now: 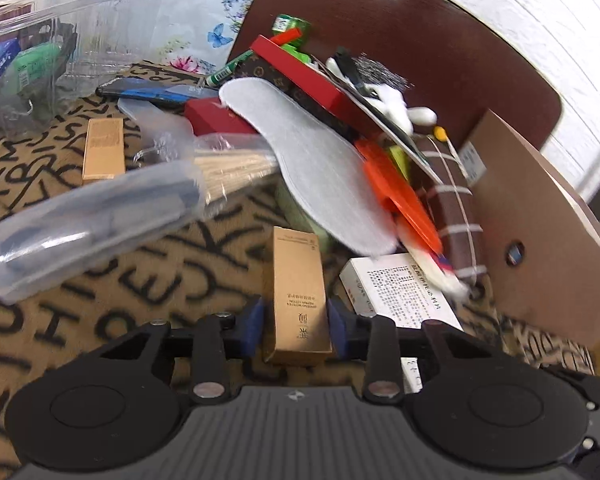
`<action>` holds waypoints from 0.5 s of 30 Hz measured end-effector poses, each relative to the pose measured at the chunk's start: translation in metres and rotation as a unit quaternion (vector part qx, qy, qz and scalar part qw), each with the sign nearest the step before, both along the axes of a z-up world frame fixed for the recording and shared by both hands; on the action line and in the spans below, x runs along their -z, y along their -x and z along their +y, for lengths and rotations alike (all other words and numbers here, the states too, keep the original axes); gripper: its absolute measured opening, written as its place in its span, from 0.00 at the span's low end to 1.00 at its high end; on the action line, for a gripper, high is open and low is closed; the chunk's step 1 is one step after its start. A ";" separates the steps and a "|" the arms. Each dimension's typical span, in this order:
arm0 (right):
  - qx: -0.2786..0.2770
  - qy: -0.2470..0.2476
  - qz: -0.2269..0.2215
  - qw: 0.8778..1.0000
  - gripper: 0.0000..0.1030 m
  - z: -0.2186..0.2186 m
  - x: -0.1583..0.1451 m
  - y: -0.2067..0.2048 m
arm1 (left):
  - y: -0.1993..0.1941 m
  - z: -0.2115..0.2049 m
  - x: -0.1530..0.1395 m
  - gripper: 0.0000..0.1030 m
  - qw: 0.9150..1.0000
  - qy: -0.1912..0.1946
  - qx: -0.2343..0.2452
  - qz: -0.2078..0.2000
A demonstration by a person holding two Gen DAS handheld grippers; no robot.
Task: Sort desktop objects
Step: 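Grasp the tan cosmetic box with the left tool while the right tool grasps the white medicine box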
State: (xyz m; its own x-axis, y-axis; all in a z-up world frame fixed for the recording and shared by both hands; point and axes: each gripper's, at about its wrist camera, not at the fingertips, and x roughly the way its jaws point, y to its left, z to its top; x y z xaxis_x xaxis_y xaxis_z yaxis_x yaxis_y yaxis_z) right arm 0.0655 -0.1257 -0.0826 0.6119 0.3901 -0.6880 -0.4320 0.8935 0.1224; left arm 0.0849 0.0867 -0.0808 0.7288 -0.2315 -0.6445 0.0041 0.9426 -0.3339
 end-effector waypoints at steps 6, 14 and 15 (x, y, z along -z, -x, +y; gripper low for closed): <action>-0.004 -0.004 0.021 1.000 0.63 -0.020 -0.001 0.039 | 0.035 -0.007 -0.001 0.35 1.000 -0.003 0.026 0.003; -0.002 0.007 0.033 0.999 0.64 -0.046 -0.005 0.092 | 0.069 -0.025 -0.004 0.34 0.997 -0.013 0.070 0.012; -0.001 0.009 0.033 0.999 0.64 -0.048 -0.006 0.095 | 0.068 -0.028 -0.004 0.34 0.997 -0.020 0.070 0.018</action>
State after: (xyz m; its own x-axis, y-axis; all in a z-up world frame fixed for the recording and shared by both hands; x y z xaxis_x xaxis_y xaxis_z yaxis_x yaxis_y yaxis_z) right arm -0.0294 -0.1740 -0.0767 0.5647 0.3778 -0.7337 -0.4253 0.8952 0.1335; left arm 0.0171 0.0586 -0.0769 0.6678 -0.3030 -0.6799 0.1262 0.9463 -0.2977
